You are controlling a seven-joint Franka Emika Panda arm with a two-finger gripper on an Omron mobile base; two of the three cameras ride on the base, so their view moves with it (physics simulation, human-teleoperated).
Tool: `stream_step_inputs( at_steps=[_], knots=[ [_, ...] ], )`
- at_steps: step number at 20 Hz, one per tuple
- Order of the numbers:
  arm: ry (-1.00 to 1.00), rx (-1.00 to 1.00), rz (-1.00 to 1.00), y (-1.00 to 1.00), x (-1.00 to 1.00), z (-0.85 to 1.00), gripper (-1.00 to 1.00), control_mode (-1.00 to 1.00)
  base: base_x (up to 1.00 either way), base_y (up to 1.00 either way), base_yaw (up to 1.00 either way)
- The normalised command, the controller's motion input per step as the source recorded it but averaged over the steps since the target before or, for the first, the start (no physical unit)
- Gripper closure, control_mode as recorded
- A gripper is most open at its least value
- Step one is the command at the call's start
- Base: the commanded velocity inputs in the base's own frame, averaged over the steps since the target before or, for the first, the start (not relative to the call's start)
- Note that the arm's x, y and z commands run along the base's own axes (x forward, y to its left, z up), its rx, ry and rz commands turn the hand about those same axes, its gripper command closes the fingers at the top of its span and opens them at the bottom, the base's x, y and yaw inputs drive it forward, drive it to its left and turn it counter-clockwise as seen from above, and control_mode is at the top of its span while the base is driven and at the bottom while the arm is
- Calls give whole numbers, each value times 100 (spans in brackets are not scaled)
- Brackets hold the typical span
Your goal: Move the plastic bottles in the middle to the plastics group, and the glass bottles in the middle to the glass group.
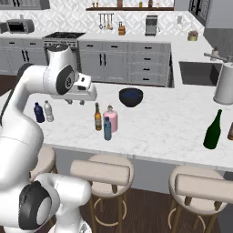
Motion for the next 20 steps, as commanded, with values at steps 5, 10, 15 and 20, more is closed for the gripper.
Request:
stream_step_inputs(
  at_steps=[5,10,15,20],
  knots=[
    [0,0,0,-10,0,-12,-100,-100,0,0,0],
    [0,0,0,-47,3,-43,-100,-100,0,0,0],
    [4,0,0,-26,42,-47,-100,-100,0,0,0],
    [1,0,0,-1,72,-40,-100,-100,0,0,0]
  ],
)
